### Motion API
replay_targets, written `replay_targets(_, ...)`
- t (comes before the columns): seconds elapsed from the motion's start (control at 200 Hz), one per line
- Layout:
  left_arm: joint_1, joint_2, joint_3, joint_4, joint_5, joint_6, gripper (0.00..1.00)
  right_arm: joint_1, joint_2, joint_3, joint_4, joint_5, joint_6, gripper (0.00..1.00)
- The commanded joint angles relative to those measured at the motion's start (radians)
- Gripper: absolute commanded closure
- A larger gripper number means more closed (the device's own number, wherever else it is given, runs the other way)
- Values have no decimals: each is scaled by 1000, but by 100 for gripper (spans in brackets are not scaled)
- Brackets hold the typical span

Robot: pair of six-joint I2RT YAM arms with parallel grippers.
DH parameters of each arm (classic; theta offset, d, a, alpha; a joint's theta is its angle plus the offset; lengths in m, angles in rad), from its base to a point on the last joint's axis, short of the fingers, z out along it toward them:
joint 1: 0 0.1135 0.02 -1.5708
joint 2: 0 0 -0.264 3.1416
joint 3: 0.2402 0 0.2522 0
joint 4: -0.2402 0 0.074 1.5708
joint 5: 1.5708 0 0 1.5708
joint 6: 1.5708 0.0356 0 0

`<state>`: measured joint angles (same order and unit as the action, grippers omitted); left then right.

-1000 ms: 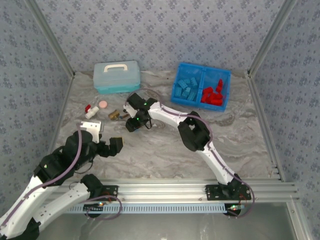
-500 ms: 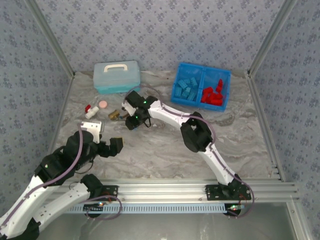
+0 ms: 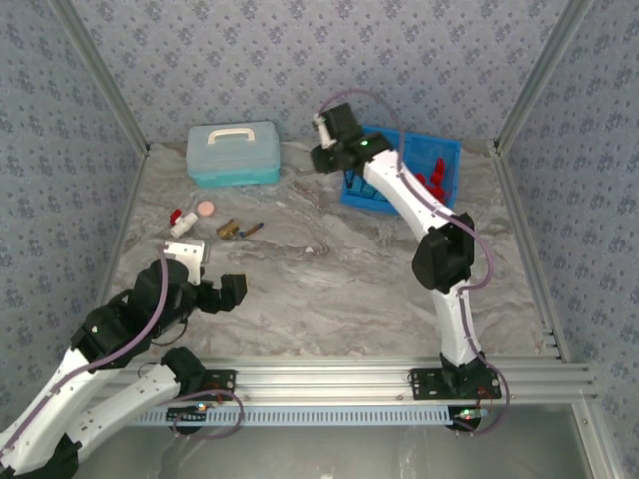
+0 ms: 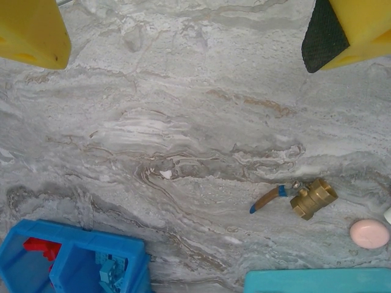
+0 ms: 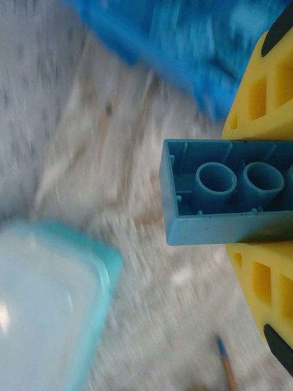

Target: Sort the legos into containers by color

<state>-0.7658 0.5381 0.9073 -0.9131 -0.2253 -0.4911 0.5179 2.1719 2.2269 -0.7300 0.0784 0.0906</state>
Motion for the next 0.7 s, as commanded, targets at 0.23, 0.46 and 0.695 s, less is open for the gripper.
replay_targets(0.23, -1, 11, 2, 24, -26, 13, 1, -185, 219, 263, -95, 126, 77, 65)
replay_targets(0.46, -1, 16, 4, 24, -33, 17, 1, -231, 300, 264, -97, 105, 108, 63)
replay_targets(0.695, -1, 19, 2, 25, -25, 14, 1, -251, 334, 278, -112, 48, 131, 47)
